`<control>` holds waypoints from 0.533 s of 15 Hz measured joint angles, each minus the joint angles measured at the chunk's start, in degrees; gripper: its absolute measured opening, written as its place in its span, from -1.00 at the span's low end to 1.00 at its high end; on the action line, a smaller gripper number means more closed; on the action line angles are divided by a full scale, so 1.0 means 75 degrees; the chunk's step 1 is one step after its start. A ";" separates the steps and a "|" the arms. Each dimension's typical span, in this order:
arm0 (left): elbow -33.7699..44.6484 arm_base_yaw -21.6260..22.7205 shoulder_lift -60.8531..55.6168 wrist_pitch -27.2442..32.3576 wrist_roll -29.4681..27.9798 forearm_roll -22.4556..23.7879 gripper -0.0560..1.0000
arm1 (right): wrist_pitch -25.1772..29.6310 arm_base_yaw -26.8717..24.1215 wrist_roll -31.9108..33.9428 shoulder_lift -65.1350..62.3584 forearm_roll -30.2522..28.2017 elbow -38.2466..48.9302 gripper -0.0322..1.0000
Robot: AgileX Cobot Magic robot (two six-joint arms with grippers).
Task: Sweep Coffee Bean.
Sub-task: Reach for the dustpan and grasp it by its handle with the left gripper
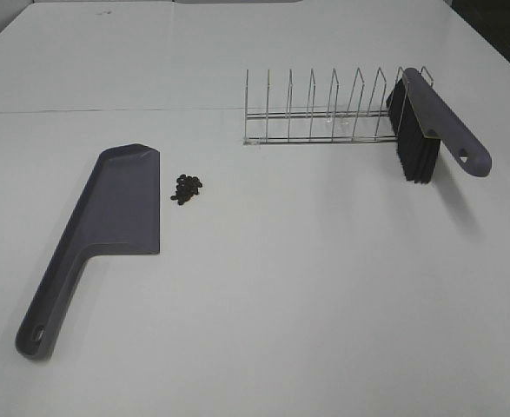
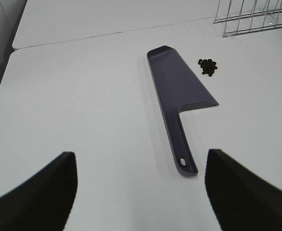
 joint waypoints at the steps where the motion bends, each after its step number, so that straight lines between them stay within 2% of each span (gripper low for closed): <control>1: 0.0000 0.0000 0.0000 0.0000 0.0000 0.0000 0.39 | 0.0000 0.0000 0.0000 0.0000 0.0000 0.0000 0.48; 8: 0.0000 0.0000 0.0000 0.0000 0.0000 0.0000 0.39 | 0.0000 0.0000 0.0000 0.0000 0.0000 0.0000 0.48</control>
